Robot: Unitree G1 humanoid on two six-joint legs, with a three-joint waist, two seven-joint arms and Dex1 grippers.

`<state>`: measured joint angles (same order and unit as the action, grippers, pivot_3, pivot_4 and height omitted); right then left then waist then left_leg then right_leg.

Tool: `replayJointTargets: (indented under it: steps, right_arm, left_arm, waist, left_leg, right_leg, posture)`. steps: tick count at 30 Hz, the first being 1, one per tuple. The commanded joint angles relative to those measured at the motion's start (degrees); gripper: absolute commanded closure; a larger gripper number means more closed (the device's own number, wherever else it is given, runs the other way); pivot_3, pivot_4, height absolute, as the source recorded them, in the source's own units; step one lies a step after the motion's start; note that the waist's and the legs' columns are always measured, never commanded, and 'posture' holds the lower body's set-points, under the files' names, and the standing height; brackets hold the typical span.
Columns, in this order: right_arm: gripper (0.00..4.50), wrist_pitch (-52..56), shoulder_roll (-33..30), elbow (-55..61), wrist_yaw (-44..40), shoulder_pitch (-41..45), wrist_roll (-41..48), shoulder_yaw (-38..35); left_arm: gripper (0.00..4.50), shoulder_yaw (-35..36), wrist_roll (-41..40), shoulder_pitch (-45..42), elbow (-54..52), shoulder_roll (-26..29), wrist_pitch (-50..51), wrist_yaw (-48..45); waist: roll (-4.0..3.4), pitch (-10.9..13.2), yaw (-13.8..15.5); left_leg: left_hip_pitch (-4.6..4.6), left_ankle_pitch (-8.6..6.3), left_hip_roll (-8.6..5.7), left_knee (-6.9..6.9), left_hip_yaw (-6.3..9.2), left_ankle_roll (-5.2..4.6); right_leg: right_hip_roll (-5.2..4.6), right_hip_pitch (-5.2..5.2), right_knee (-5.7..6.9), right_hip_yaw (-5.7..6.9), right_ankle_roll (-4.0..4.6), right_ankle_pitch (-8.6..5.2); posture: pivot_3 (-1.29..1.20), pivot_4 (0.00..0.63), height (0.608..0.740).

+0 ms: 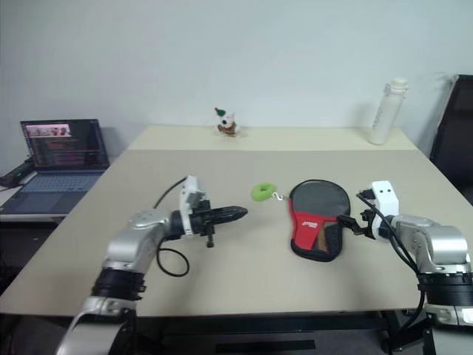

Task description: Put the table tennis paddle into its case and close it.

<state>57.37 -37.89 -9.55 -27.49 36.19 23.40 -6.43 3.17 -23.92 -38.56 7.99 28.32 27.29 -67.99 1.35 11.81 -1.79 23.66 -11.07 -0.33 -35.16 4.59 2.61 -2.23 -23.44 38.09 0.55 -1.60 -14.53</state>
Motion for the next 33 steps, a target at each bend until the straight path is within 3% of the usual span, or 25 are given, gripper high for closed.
replayJointTargets:
  steps: [1,15,18,30,33]
  right_arm:
    - [0.09,-4.01,1.28,-3.54,-1.1,1.38,-2.17,1.58]
    - [0.09,-6.91,8.29,-12.45,-6.87,1.63,-6.82,8.65]
    - [0.65,-7.21,9.71,-13.6,-7.08,2.12,-7.75,8.97]
    - [4.43,-3.41,15.93,-21.17,-9.68,8.83,-4.76,3.89]
    - [4.47,-1.56,17.66,-18.5,-12.81,9.79,-3.11,5.18]
  left_arm:
    - [4.49,2.56,-4.91,0.75,-8.41,3.04,5.14,0.84]
    - [4.49,1.31,-5.59,-0.25,-10.43,5.89,5.4,3.49]
    - [4.5,1.05,-5.62,-0.42,-10.32,5.86,5.18,3.73]
    - [4.5,-0.79,-6.16,0.48,-11.03,8.33,4.96,0.17]
    - [4.5,-1.18,-6.46,4.05,-12.5,12.31,5.5,-3.74]
  waist:
    - [0.0,0.0,0.18]
    - [0.32,-0.2,-0.54]
    - [0.49,-0.31,-0.98]
    - [0.58,-0.36,-2.01]
    - [0.57,-0.36,-2.76]
  left_leg:
    - [0.0,0.0,0.0,-0.02,0.0,0.0]
    - [-0.48,0.0,0.24,-0.02,-0.1,-0.01]
    - [-0.72,-0.01,0.37,0.04,-0.14,-0.01]
    - [-1.61,-0.03,1.16,0.19,-0.24,-0.01]
    - [-1.64,-0.03,1.19,0.28,-0.29,-0.01]
  right_leg:
    - [0.0,0.03,-0.01,0.0,-0.14,-0.08]
    - [0.23,0.32,0.07,-0.08,-0.08,-0.03]
    - [0.32,0.51,0.05,-0.12,-0.05,-0.02]
    - [1.16,1.1,-0.03,-0.2,0.67,0.2]
    - [1.18,1.09,-0.03,-0.25,0.75,0.16]
  posture:
    - [0.0,0.15,0.74]
    - [0.0,0.15,0.74]
    - [0.0,0.15,0.74]
    - [0.0,0.15,0.74]
    - [0.0,0.15,0.74]
